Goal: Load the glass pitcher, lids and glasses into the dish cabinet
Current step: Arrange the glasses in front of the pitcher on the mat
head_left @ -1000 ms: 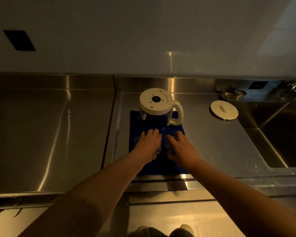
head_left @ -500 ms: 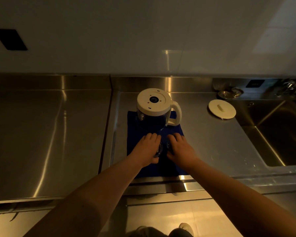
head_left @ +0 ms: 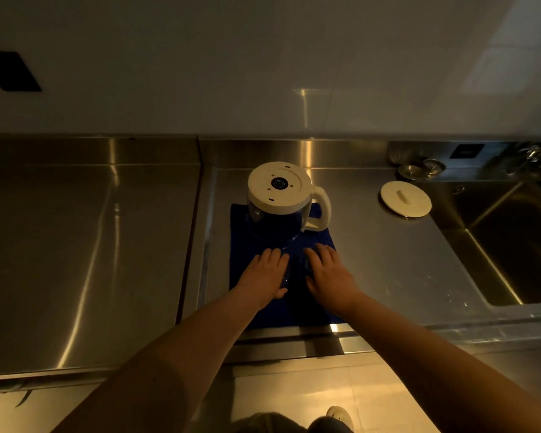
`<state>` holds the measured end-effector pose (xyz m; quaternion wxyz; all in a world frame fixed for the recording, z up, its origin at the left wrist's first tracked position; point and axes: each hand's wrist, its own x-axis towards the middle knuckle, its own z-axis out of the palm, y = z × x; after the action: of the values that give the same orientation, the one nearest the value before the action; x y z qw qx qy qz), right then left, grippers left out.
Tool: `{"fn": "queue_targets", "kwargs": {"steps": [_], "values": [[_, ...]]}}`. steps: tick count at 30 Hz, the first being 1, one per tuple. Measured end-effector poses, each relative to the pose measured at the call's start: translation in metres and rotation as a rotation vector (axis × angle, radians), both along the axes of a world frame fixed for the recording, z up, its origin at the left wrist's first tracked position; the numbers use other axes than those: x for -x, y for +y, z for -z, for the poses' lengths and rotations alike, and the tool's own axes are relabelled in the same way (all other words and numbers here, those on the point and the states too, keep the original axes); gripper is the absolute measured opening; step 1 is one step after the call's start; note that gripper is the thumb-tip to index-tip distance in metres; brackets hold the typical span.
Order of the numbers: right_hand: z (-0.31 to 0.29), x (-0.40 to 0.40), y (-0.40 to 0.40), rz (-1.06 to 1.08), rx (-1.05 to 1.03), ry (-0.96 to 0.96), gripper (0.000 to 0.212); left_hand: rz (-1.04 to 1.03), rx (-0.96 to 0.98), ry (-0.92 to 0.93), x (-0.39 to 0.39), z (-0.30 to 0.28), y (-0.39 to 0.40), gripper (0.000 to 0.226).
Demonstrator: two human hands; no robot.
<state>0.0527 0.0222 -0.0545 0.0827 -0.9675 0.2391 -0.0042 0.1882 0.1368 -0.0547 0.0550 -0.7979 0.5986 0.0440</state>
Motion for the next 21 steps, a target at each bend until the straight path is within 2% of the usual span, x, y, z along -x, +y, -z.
{"fn": "queue_targets", "kwargs": {"steps": [6, 14, 21], "values": [[0.002, -0.001, -0.001, 0.011, -0.011, 0.02, 0.068, 0.066, -0.045, -0.022, 0.001, 0.003, -0.003, 0.078], [0.002, 0.001, -0.001, 0.004, -0.021, -0.004, 0.069, 0.067, -0.101, 0.044, -0.001, 0.001, 0.0, 0.086], [-0.002, 0.012, -0.024, -0.109, 0.003, -0.033, 0.074, 0.148, 0.02, 0.071, 0.003, -0.016, -0.031, 0.088]]}}
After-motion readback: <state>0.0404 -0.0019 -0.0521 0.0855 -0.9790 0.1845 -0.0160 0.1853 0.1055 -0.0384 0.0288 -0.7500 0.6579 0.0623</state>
